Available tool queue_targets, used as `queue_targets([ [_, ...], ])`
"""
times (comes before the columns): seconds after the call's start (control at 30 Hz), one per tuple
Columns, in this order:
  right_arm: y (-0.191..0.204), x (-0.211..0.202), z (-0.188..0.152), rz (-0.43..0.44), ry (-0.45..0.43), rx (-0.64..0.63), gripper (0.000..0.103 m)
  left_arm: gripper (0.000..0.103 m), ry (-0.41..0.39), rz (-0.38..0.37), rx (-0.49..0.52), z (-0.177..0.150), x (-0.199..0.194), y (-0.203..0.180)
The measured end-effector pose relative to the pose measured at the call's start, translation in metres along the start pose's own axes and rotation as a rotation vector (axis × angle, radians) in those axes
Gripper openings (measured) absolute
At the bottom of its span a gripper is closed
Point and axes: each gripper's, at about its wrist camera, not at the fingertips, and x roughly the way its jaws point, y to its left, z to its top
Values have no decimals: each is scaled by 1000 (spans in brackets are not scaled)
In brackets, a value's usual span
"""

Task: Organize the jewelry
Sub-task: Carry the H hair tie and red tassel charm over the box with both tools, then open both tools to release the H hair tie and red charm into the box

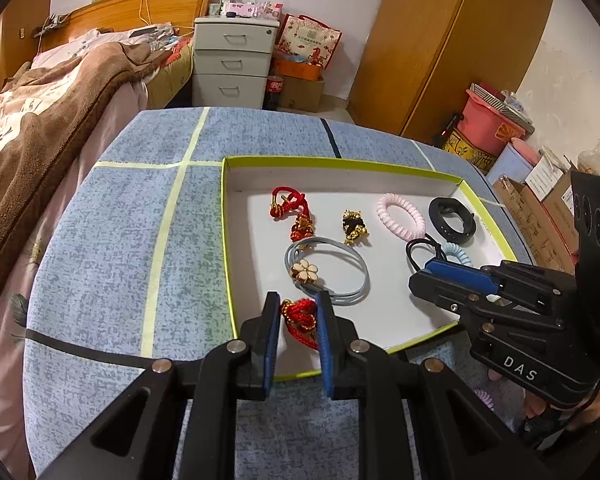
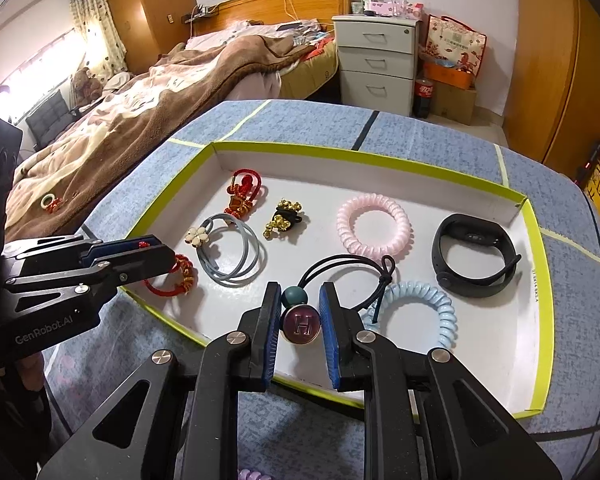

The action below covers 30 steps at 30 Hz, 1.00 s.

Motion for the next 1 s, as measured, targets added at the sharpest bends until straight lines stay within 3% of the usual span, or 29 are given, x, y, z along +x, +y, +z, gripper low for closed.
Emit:
queue_targets([
  [0.2,0,-1,0,-17,1,-1,22,26,6,-1,-2,0,0,-1],
  [0.37,-2,-5,-1,-22,-11,14,25,36,-1,-2,7,-1,-3,-5],
  [0.5,-4,-8,-1,-21,-19,21,37,36,-2,5,5,-1,-5,-6],
  [1.0,0,-40,-6,-26,-82,35,38,52,-40,17,7,-8,-31,-17],
])
